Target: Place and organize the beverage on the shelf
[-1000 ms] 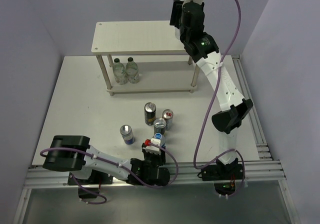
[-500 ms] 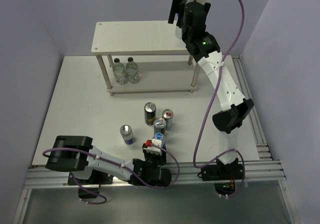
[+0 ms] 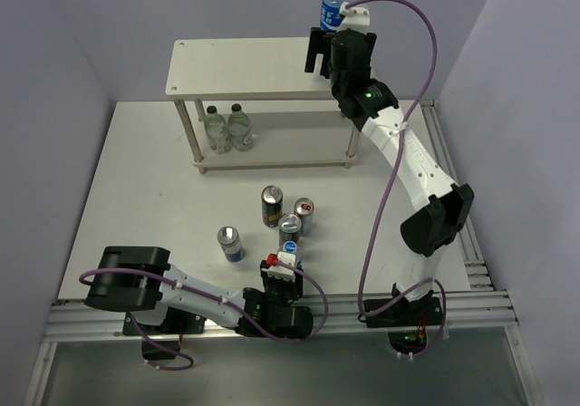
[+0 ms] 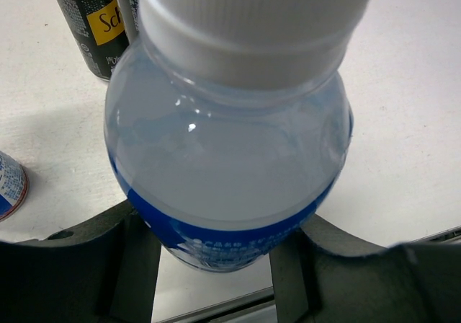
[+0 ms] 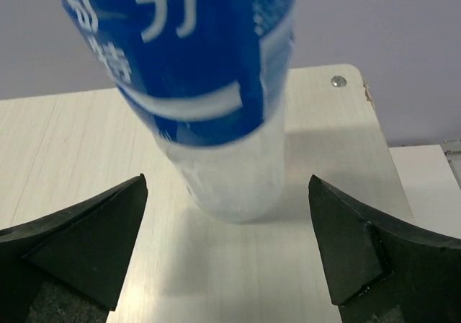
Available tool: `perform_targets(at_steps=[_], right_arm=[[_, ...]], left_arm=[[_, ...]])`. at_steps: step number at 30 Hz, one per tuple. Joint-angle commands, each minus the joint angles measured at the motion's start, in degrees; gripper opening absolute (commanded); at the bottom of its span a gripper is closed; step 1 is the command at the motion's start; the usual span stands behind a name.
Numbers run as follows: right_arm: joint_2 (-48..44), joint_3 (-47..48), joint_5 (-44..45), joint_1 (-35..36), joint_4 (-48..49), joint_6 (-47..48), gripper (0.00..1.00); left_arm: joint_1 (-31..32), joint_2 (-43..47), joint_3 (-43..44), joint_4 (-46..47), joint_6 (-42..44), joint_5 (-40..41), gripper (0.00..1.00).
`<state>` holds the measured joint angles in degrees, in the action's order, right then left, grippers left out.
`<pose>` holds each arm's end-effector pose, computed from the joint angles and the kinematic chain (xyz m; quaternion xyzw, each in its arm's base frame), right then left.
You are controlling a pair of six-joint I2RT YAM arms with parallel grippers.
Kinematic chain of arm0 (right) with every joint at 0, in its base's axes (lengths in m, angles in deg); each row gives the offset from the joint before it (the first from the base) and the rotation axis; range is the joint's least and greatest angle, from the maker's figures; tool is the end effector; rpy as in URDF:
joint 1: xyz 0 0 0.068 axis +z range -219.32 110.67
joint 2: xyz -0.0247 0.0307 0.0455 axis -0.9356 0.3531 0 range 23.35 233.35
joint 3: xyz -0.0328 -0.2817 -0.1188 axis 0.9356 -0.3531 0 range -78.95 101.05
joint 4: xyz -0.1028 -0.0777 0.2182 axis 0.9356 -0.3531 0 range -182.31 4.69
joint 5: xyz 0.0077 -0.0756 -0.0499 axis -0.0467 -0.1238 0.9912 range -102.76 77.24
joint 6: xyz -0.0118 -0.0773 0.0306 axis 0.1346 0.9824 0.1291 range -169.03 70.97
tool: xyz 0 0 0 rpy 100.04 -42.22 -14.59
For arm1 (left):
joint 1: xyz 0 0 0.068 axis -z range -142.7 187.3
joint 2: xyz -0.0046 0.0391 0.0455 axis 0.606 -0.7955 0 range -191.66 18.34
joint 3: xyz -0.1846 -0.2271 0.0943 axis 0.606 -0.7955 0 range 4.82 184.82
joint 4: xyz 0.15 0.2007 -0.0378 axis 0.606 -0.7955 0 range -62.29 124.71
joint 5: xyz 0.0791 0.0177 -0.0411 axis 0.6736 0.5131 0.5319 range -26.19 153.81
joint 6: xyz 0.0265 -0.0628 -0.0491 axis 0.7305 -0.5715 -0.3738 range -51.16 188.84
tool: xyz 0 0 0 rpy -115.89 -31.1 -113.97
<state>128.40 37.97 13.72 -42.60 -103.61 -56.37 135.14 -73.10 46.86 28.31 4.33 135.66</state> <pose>0.4219 0.1757 0.4946 0.0283 0.7412 0.0267 0.6702 0.0309 -0.2883 0.1926 0.0567 0.7909 -0.1492 0.5907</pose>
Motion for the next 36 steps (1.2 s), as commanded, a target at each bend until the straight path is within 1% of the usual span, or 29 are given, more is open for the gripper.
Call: perform_targets(at_steps=[1, 2, 4, 5, 6, 7, 8, 10, 11, 12, 13, 15, 16, 17, 20, 23, 24, 25, 26, 27, 28, 29, 30, 31, 32, 33, 34, 35, 36], right_arm=[[-8.45, -3.88, -0.64, -0.35, 4.15, -2.77, 1.0], [-11.6, -7.9, -0.55, -0.35, 4.76, -3.47, 1.0], [-15.47, -12.84, -1.25, -0.27, 5.64, -5.76, 1.0], [-17.5, -17.91, -1.43, -0.18, 6.08, -6.72, 1.0], [-21.95, -20.74, -1.95, -0.18, 6.44, -8.56, 1.0], [-24.35, -23.64, -2.31, -0.09, 6.79, -9.45, 1.0], [-29.16, -29.59, -2.31, 0.35, 7.75, -10.24, 1.0], [-34.02, -35.68, -2.49, 1.4, 8.89, -11.65, 1.0], [-37.96, -40.67, -1.53, 2.1, 9.16, -11.74, 1.0], [-39.65, -42.72, -0.65, 3.85, 8.73, -12.17, 1.0], [-41.32, -46.4, -0.47, 4.65, 8.38, -12.53, 1.0], [-45.71, -50.02, 0.94, 7.01, 6.62, -13.67, 1.0], [-47.21, -53.43, 1.2, 7.9, 6.09, -14.02, 1.0], [-50.01, -55.12, 2.77, 8.69, 5.13, -14.89, 1.0], [-55.37, -62.24, 3.32, 11.42, 3.64, -17.26, 1.0], [-59.77, -68.74, 2.96, 12.13, 2.58, -19.11, 1.0], [-60.75, -70.24, 3.31, 12.21, 2.4, -19.38, 1.0], [-62.41, -72.6, 3.66, 12.22, 1.53, -19.73, 1.0], [-63.3, -73.67, 4.36, 12.3, 1.17, -20.52, 1.0], [-64.18, -74.64, 4.72, 12.3, 1.08, -20.79, 1.0], [-65.67, -76.48, 5.42, 12.3, 1.08, -20.97, 1.0], [-66.29, -77.28, 5.95, 12.22, 1.17, -21.14, 1.0], [-66.73, -77.98, 6.21, 12.3, 0.99, -21.49, 1.0], [-67.17, -78.95, 6.48, 12.22, 0.99, -21.58, 1.0], [-67.7, -79.48, 6.65, 12.22, 1.25, -21.5, 1.0], [-68.05, -79.83, 6.66, 12.22, 1.43, -21.41, 1.0], [-68.31, -80.62, 6.39, 12.22, 1.6, -21.58, 1.0], [-68.49, -81.06, 6.22, 12.22, 2.13, -21.5, 1.0], [-68.49, -81.33, 6.13, 12.22, 2.31, -21.58, 1.0]], left_arm=[[0.77, -1.02, 1.9, -3.87, -3.77, -3.74, 0.0], [0.77, -0.5, 2.16, -4.67, -4.22, -3.65, 0.0], [0.77, 0.2, 2.52, -5.64, -4.57, -3.74, 0.0], [0.86, 0.64, 2.61, -6.52, -4.57, -3.83, 0.0], [0.86, 1.52, 2.87, -7.22, -4.57, -3.91, 0.0], [0.95, 1.87, 3.65, -8.1, -4.75, -3.74, 0.0], [1.21, 2.4, 4.36, -11.24, -5.18, -3.57, 0.0], [1.65, 2.76, 7.59, -15.64, -7.2, -2.95, 0.0], [2.26, 2.67, 9.1, -19.5, -8.69, -1.99, 0.0], [2.61, 2.58, 10.68, -25.28, -9.92, -1.72, 0.0], [2.88, 2.76, 13.74, -28.21, -10.72, -1.37, 0.0], [3.58, 3.19, 16.57, -33.21, -10.02, -1.1, 0.0], [3.84, 3.46, 19.1, -34.29, -8.8, -1.02, 0.0], [4.11, 4.33, 20.17, -34.82, -7.4, -1.1, 0.0], [4.37, 7.14, 24.04, -36.75, -2.82, -0.23, 0.0], [4.46, 10.91, 26.95, -34.58, 4.72, 1.27, 0.0], [4.38, 11.97, 28.0, -32.65, 12.14, 1.27, 0.0], [4.03, 12.94, 28.53, -27.06, 16.57, 1.1, 0.0], [3.76, 14.78, 29.06, -24.57, 20.7, 0.75, 0.0], [3.32, 15.67, 29.5, -21.67, 28.66, 0.31, 0.0], [2.62, 16.55, 30.63, -19.29, 32.48, -0.57, 0.0], [0.79, 18.47, 31.25, -14.05, 36.35, -1.97, 0.0], [-0.45, 19.45, 31.78, -11.82, 42.74, -3.46, 0.0], [-2.11, 20.5, 32.57, -9.63, 45.76, -7.74, 0.0], [-5.7, 22.42, 32.75, -4.56, 48.57, -10.57, 0.0], [-7.82, 23.31, 33.45, -2.59, 53.21, -13.38, 0.0], [-10.45, 23.76, 34.59, -2.05, 54.13, -19.15, 0.0], [-15.44, 23.68, 36.08, -2.04, 55.01, -21.64, 0.0], [-17.84, 23.33, 39.57, -2.74, 56.76, -23.84, 0.0]])
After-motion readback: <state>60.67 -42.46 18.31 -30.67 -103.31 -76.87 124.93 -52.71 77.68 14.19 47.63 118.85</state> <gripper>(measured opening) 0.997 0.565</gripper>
